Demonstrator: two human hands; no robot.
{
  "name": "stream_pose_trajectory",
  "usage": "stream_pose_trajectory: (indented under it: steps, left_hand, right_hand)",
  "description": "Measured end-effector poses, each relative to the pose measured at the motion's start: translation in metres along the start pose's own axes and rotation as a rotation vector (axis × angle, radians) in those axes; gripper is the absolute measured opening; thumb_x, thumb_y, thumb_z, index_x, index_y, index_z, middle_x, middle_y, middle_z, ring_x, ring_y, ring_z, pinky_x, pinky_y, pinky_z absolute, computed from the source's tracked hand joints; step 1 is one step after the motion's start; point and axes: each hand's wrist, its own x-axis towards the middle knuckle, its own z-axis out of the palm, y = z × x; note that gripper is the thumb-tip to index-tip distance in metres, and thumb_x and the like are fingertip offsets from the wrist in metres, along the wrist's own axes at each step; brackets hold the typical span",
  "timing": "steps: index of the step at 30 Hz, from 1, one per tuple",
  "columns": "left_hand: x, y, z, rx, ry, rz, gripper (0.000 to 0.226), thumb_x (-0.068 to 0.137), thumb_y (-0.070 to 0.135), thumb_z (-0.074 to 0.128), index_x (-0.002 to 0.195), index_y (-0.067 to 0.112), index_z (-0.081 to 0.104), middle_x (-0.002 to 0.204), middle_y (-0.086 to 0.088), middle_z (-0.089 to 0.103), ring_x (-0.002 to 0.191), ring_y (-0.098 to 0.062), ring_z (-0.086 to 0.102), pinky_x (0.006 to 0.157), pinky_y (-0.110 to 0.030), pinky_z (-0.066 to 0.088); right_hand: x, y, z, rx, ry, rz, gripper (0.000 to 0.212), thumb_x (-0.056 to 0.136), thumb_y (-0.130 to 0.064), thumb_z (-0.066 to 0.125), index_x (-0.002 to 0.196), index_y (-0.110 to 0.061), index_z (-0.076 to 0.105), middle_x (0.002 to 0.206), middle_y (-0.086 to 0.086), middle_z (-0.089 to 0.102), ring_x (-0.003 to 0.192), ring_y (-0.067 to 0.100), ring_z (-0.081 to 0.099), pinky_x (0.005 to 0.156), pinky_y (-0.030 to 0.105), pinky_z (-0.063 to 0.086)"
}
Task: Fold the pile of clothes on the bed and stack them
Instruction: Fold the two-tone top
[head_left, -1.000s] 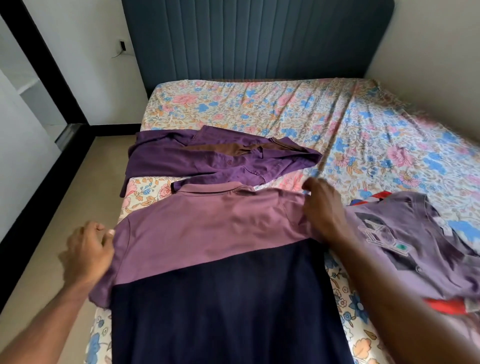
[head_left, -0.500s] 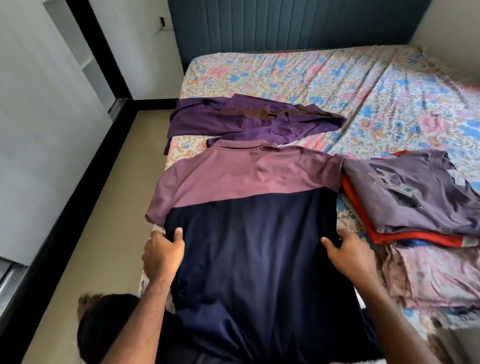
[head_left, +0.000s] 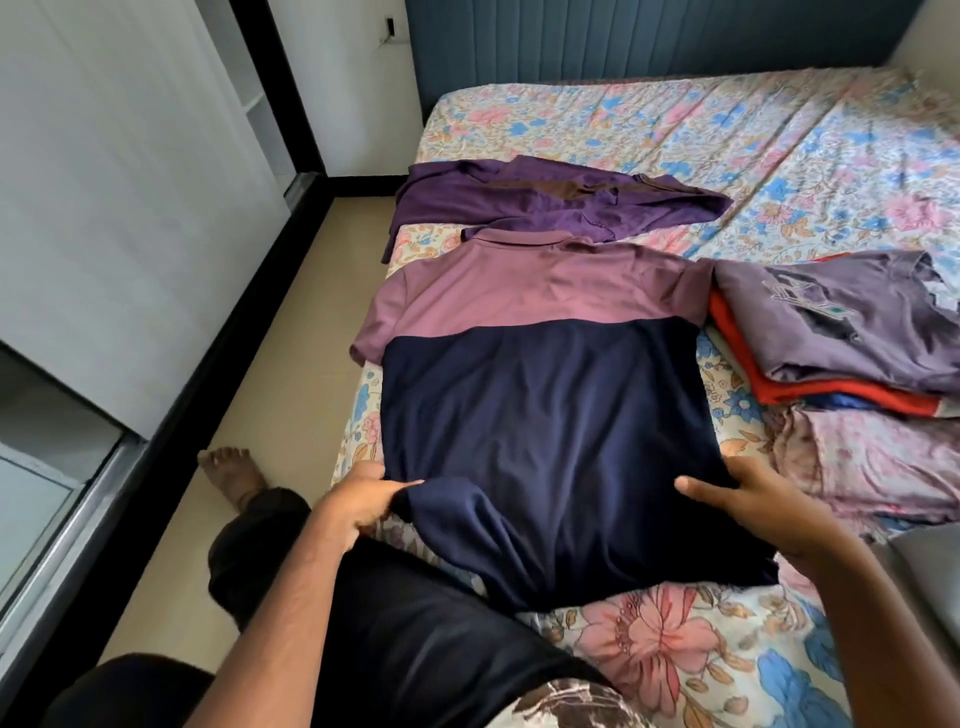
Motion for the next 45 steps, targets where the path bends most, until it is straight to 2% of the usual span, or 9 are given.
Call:
stream_pose_trajectory:
  steps: [5, 13, 19, 23, 26, 30, 34, 39, 45]
  left_hand:
    - [-0.032, -0.010, -0.013, -0.708, -0.116, -0.078, 0.031, 0.099, 0.015, 0.058, 0.128, 0.005, 0.063, 0.115, -0.015, 0.072, 0.090, -0.028, 0.070, 0.069, -0.040, 0.061]
    - [-0.070, -0.007, -0.027, -0.477, -0.335, 0.068, 0.087, 0.039, 0.030, 0.104, 0.116, 0.003, 0.073, 0.120, -0.019, 0.071, 0.109, -0.031, 0.070, 0.091, -0.039, 0.059]
    - [-0.079, -0.003, -0.039, -0.579, -0.095, 0.108, 0.029, 0.097, 0.028, 0.062, 0.118, 0.010, 0.069, 0.123, -0.012, 0.071, 0.099, -0.022, 0.072, 0.084, -0.041, 0.056]
    - [-0.099, -0.014, -0.049, -0.370, -0.248, 0.072, 0.058, 0.073, 0.034, 0.087, 0.119, 0.003, 0.069, 0.120, -0.017, 0.071, 0.108, -0.033, 0.070, 0.093, -0.048, 0.055]
    - [-0.110, -0.024, -0.054, -0.213, -0.374, 0.113, 0.086, 0.040, 0.032, 0.103, 0.115, 0.001, 0.072, 0.122, -0.018, 0.070, 0.111, -0.030, 0.069, 0.085, -0.037, 0.060]
    - [-0.118, -0.016, -0.049, -0.243, -0.199, 0.265, 0.091, 0.044, 0.053, 0.097, 0.120, 0.010, 0.069, 0.117, -0.010, 0.074, 0.103, -0.022, 0.072, 0.079, -0.031, 0.061]
    - [-0.122, -0.015, -0.050, -0.157, -0.028, 0.197, 0.028, 0.090, 0.029, 0.072, 0.115, 0.016, 0.069, 0.105, -0.006, 0.077, 0.100, -0.028, 0.073, 0.080, -0.047, 0.056]
    - [-0.120, -0.040, -0.073, 0.391, -0.085, -0.045, 0.043, 0.083, 0.049, 0.076, 0.077, 0.013, 0.055, 0.056, -0.005, 0.055, 0.038, -0.017, 0.042, 0.041, -0.023, 0.031]
    - [-0.098, -0.026, -0.078, 0.524, -0.082, -0.059, 0.043, 0.087, 0.053, 0.070, 0.087, 0.013, 0.054, 0.062, -0.003, 0.063, 0.044, -0.012, 0.049, 0.041, -0.019, 0.029]
  right_hand:
    - [-0.035, -0.003, 0.000, 0.350, 0.054, -0.024, 0.026, 0.101, -0.022, 0.060, 0.123, -0.012, 0.066, 0.115, 0.007, 0.076, 0.106, 0.025, 0.073, 0.097, 0.043, 0.058]
    - [-0.077, 0.015, -0.013, 0.088, -0.228, 0.108, 0.073, 0.049, -0.042, 0.093, 0.100, 0.005, 0.072, 0.094, 0.030, 0.074, 0.081, 0.044, 0.072, 0.062, 0.039, 0.059]
    - [-0.076, 0.016, -0.012, 0.485, 0.066, 0.021, 0.036, 0.095, -0.031, 0.069, 0.110, 0.001, 0.070, 0.102, 0.027, 0.074, 0.078, 0.034, 0.074, 0.061, 0.035, 0.062]
    - [-0.085, 0.015, -0.018, 0.489, 0.022, 0.147, 0.032, 0.091, -0.020, 0.069, 0.113, 0.003, 0.067, 0.102, 0.027, 0.074, 0.079, 0.034, 0.075, 0.063, 0.034, 0.064]
    - [-0.099, 0.018, -0.021, 0.249, -0.115, 0.256, 0.036, 0.083, -0.010, 0.076, 0.113, 0.006, 0.066, 0.102, 0.029, 0.074, 0.091, 0.046, 0.073, 0.081, 0.052, 0.063]
    - [-0.110, 0.019, -0.019, 0.154, -0.067, 0.216, 0.051, 0.070, -0.033, 0.091, 0.103, 0.002, 0.073, 0.100, 0.027, 0.074, 0.093, 0.048, 0.072, 0.095, 0.065, 0.052]
    - [-0.103, 0.031, -0.022, 0.133, 0.206, 0.107, 0.071, 0.047, -0.074, 0.088, 0.096, -0.024, 0.074, 0.098, 0.015, 0.078, 0.089, 0.036, 0.075, 0.086, 0.054, 0.060]
    - [-0.098, 0.043, -0.020, -0.771, 0.181, 0.280, 0.052, 0.086, -0.053, 0.075, 0.108, -0.017, 0.046, 0.112, 0.014, 0.067, 0.087, 0.027, 0.058, 0.082, 0.038, 0.052]
    - [-0.082, 0.015, -0.006, -0.962, 0.255, 0.098, 0.062, 0.079, -0.051, 0.081, 0.123, -0.019, 0.052, 0.125, 0.012, 0.062, 0.115, 0.034, 0.059, 0.094, 0.042, 0.049]
